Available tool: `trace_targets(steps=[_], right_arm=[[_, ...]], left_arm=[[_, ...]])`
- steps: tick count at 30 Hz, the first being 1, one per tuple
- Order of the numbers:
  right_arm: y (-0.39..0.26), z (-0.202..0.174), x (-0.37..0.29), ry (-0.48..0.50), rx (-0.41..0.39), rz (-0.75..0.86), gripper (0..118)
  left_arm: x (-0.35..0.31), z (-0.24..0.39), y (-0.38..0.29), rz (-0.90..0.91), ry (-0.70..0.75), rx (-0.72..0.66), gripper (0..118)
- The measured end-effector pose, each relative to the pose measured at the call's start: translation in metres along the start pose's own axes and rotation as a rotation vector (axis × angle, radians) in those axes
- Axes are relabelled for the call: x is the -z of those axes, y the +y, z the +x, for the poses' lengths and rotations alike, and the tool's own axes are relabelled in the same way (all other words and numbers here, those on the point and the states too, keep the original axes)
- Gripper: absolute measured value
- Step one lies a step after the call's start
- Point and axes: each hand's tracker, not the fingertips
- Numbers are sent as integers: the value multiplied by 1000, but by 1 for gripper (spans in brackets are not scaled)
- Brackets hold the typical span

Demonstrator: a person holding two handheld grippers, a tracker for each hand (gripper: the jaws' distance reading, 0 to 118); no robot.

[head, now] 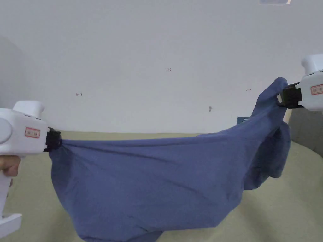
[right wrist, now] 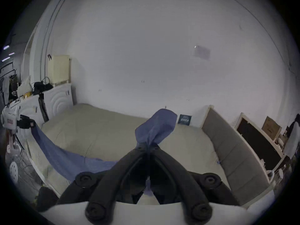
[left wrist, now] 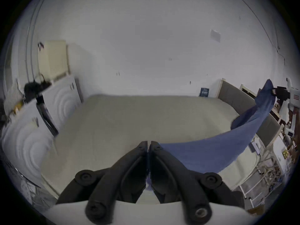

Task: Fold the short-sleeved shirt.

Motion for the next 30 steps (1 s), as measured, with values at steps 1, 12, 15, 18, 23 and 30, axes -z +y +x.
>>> trace_targets(steps=[1, 12, 15, 18, 23, 30], right_arm=[[4, 3, -6, -8, 0, 7, 3], [33, 23, 8, -52, 48, 34, 3], [40, 22, 20, -57, 50, 27, 3], [46, 19, 40, -61, 54, 25, 3], [59, 12, 94, -67, 38, 8, 3], [70, 4, 195, -79, 21, -14, 3]], left_arm=[[-5, 1, 12, 17, 3, -4, 2], [-4, -2, 94, 86, 75, -11, 2], [8, -1, 109, 87, 88, -20, 2], [25, -1, 121, 82, 115, -1, 2], [67, -2, 137, 73, 147, -6, 2], [142, -9, 153, 60, 208, -1, 2]])
